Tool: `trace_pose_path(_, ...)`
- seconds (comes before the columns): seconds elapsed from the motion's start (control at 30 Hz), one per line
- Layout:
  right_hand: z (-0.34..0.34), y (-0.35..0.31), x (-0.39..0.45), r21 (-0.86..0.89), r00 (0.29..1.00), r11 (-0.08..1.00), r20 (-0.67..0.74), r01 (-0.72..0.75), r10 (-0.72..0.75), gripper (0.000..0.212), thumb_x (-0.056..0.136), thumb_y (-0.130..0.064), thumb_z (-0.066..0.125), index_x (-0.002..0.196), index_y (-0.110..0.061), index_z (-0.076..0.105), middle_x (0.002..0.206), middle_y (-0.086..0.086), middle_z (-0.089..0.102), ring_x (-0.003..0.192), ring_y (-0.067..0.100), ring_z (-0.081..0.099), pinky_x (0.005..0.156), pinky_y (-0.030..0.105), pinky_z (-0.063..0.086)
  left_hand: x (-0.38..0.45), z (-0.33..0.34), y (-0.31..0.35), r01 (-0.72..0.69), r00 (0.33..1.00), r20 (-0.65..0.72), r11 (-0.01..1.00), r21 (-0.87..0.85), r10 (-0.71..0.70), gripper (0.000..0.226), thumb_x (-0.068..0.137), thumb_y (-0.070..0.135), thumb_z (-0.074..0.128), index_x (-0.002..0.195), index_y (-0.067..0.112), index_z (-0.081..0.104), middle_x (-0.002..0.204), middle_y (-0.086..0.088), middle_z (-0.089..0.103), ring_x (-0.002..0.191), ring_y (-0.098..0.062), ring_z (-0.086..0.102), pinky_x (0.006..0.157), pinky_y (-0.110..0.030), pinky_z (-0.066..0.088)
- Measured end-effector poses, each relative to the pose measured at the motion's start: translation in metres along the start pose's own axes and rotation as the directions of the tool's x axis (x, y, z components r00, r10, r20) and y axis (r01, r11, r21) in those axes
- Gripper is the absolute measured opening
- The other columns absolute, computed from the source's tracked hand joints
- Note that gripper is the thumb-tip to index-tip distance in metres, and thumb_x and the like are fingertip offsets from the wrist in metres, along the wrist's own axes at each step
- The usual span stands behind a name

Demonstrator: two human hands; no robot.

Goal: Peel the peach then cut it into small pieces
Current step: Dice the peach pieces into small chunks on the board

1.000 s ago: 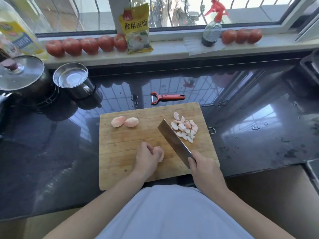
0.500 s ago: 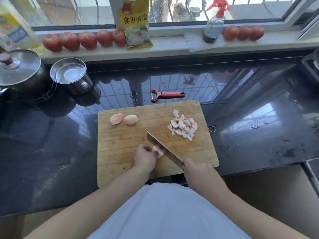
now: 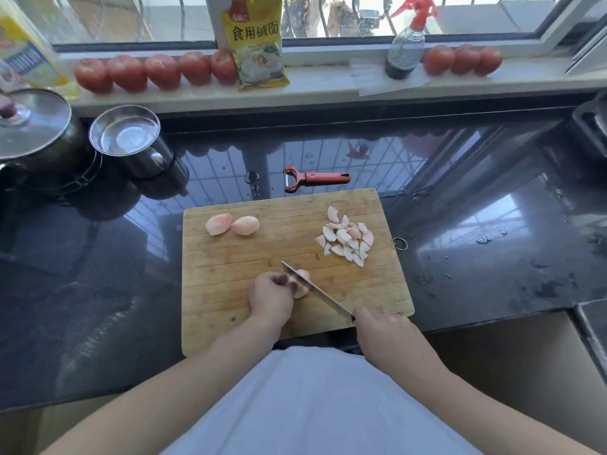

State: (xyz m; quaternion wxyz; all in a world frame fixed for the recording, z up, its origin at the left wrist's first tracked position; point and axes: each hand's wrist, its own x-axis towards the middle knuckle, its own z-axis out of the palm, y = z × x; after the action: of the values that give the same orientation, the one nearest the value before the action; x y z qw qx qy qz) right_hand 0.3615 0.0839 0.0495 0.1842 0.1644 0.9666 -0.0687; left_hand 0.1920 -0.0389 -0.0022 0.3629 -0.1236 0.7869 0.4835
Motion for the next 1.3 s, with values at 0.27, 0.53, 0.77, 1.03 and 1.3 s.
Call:
trace_pose_path(0.27, -0.002, -0.001, 0.003, 0.065, 0.999, 0.998, 0.025, 0.027, -0.029, 0.044, 0.071, -0.007, 0.074, 0.079, -0.02, 0.033, 0.053, -0.01, 0.026, 0.04, 0.019, 0.028, 0.04, 0.024, 0.005, 0.007, 0.0, -0.003, -0.004, 0.997, -0.07, 0.998, 0.066, 0.009, 0.026, 0.086, 0.031, 0.083, 0.092, 0.025, 0.059, 0.1, 0.008, 0.061, 0.094, -0.016, 0.058, 0.062, -0.024, 0.038)
trace_pose_path(0.53, -0.006, -0.032, 0.046, 0.075, 0.997, 0.997, 0.077, -0.014, 0.008, 0.017, 0.095, -0.003, 0.042, 0.094, -0.017, 0.033, 0.091, 0.008, 0.067, 0.071, 0.032, 0.054, 0.055, 0.036, 0.034, 0.006, 0.001, -0.002, -0.065, 0.992, -0.095, 0.989, 0.13, 0.077, 0.025, 0.086, 0.039, 0.081, 0.092, 0.022, 0.064, 0.096, 0.003, 0.07, 0.093, -0.021, 0.066, 0.075, -0.034, 0.05)
trace_pose_path(0.77, 0.001, -0.016, 0.032, 0.378, 0.994, 0.925, -0.076, -0.047, 0.082, 0.024, 0.106, -0.025, 0.044, 0.085, -0.016, 0.038, 0.077, 0.009, 0.063, 0.066, 0.033, 0.056, 0.06, 0.041, 0.046, 0.006, -0.012, -0.002, -0.225, 0.967, -0.024, 0.896, 0.383, 0.253, 0.014, 0.091, 0.016, 0.069, 0.087, 0.02, 0.056, 0.096, 0.001, 0.062, 0.092, -0.022, 0.058, 0.064, -0.031, 0.04)
trace_pose_path(1.03, -0.011, 0.016, 0.024, 0.733, 0.906, 0.63, -0.047, -0.255, 0.421, 0.03, 0.098, -0.02, 0.049, 0.073, -0.005, 0.042, 0.06, 0.017, 0.06, 0.053, 0.033, 0.054, 0.053, 0.048, 0.048, -0.001, -0.005, -0.009, -0.493, 0.831, 0.202, 0.519, 0.698, 0.518, 0.014, 0.098, 0.024, 0.056, 0.11, 0.019, 0.056, 0.108, 0.001, 0.049, 0.097, -0.021, 0.051, 0.076, -0.032, 0.037)
trace_pose_path(1.3, -0.013, 0.02, 0.028, 0.716, 0.948, 0.643, 0.085, -0.272, 0.307, 0.023, 0.097, -0.02, 0.047, 0.077, -0.008, 0.049, 0.058, 0.009, 0.064, 0.046, 0.014, 0.062, 0.053, 0.042, 0.05, 0.034, -0.063, 0.018, -0.431, 0.817, 0.131, 0.442, 0.787, 0.562, 0.01, 0.104, 0.016, 0.045, 0.1, 0.023, 0.051, 0.109, -0.001, 0.054, 0.098, -0.022, 0.048, 0.082, -0.035, 0.041)
